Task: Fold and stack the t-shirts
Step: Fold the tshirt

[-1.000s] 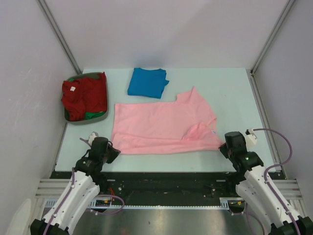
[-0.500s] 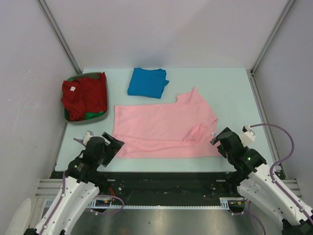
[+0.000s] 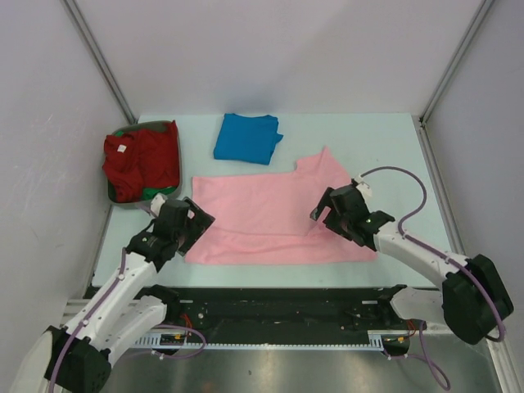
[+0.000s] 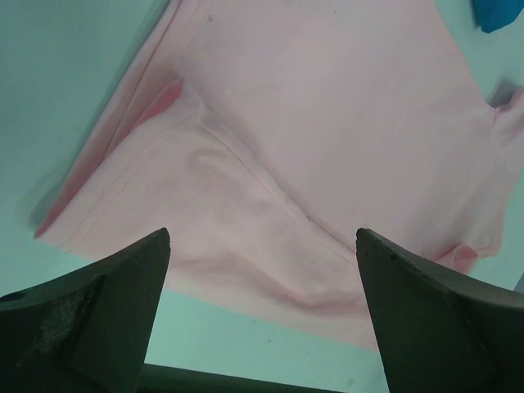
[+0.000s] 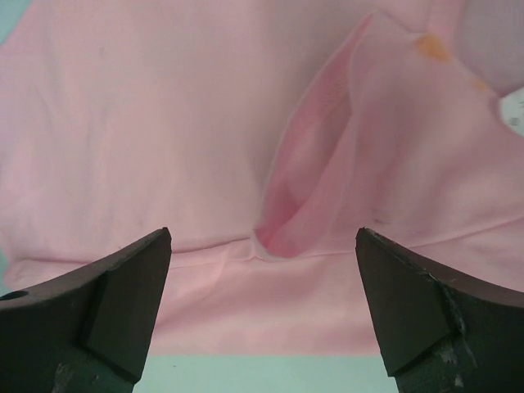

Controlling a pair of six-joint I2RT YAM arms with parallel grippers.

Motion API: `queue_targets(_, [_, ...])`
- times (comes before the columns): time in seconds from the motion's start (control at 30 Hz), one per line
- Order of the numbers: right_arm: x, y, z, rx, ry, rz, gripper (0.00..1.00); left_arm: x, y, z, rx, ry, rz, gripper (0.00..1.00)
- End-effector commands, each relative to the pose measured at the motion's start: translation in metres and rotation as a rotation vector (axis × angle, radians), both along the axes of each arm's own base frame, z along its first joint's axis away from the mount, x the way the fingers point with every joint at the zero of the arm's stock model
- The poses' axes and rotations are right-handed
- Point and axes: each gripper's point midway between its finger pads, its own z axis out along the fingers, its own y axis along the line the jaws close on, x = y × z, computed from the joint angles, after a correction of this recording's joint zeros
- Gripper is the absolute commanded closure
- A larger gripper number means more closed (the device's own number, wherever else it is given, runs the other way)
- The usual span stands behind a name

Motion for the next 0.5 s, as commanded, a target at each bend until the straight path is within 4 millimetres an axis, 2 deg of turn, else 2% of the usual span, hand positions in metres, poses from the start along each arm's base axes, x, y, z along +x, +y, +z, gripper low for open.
queue_targets(0.0, [0.021,0.040,0.019,0.123,-0.046,0.083,0.01,0.027,-0.003,0.027,-0.003,-0.108,0.013,0.00])
queue_targets(0.13, [0.024,0.051,0.012,0.146,-0.018,0.095,0.00,0.030,0.000,0.023,-0.001,-0.106,0.023,0.00])
queue_targets(0.27, [0.027,0.058,0.014,0.147,-0.017,0.099,0.00,0.029,0.006,0.019,0.000,-0.100,0.031,0.00])
queue_targets(0.4, [0.027,0.046,0.034,0.072,-0.081,0.062,0.00,0.028,0.015,0.018,0.011,-0.102,0.045,0.00])
queue_targets(0.47, [0.020,0.038,0.051,0.055,-0.120,0.052,0.00,0.027,0.017,0.017,0.012,-0.103,0.047,0.00])
